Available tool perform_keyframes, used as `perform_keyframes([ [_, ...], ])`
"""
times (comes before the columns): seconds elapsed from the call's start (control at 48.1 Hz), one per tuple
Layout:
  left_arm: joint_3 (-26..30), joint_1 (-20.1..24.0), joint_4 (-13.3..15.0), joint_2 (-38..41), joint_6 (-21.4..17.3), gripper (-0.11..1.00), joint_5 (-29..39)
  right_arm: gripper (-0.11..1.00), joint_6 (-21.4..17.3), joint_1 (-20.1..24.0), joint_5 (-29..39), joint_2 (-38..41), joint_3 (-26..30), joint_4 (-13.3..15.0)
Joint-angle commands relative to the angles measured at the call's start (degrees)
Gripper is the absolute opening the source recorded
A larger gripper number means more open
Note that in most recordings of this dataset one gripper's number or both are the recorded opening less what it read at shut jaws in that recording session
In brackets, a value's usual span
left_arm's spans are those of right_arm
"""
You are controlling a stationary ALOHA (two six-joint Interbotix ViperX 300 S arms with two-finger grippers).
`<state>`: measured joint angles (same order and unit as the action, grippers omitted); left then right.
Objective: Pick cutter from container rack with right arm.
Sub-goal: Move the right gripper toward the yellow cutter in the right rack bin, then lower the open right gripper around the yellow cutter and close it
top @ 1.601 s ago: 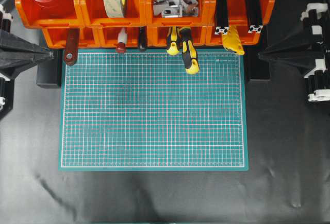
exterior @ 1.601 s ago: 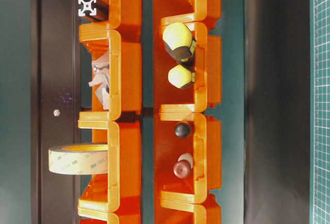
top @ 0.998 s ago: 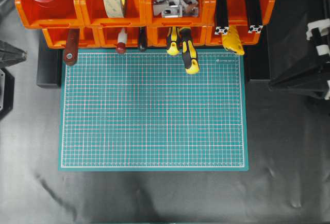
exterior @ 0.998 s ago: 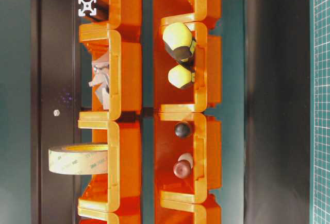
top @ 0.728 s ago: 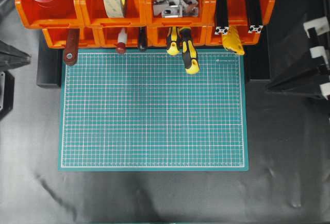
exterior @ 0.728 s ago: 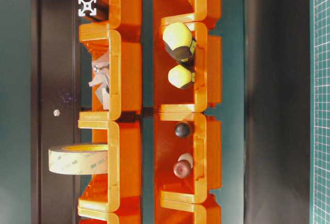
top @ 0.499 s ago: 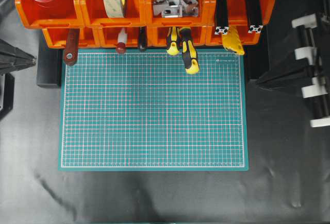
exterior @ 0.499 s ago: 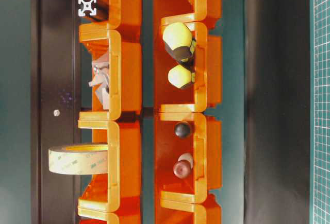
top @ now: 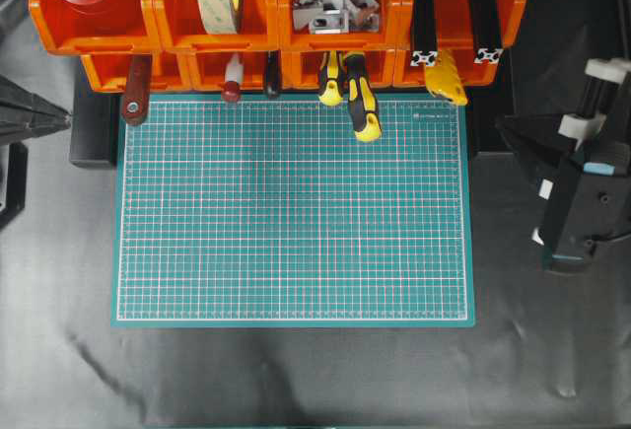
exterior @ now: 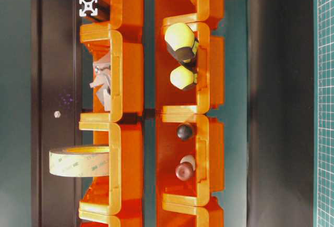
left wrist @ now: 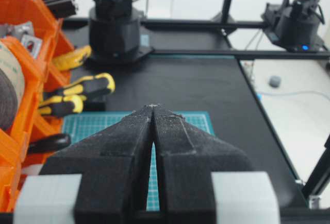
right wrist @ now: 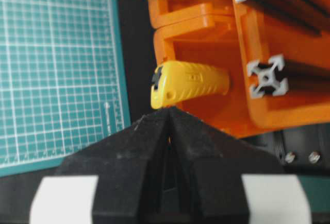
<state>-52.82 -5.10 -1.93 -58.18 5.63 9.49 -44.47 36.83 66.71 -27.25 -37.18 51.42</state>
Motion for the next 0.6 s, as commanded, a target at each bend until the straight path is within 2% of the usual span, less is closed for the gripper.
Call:
perform_keyframes([
  [0.0,1.32,-0.09,-0.18,0.53,0.09,0.0,-0.18,-0.01,-3.16,0.53,-1.85,0.79,-2.29,1.67],
  [0.353,0.97,-0.09,-0.18,0.53,0.09,0.0,0.79,0.02,-3.34,0.0,-3.25,3.52,-5.71,2.99],
  [0.437,0.88,-0.18,-0.18,0.53,0.09,0.0,0.79,0.15,-3.34,-0.62,-3.87,3.69,-6.5,3.16],
  [0.582,0.88,-0.09,-0.18,0.53,0.18,0.0,0.79,0.53,-3.6,-2.99,-6.59,4.39,-7.38,4.83],
])
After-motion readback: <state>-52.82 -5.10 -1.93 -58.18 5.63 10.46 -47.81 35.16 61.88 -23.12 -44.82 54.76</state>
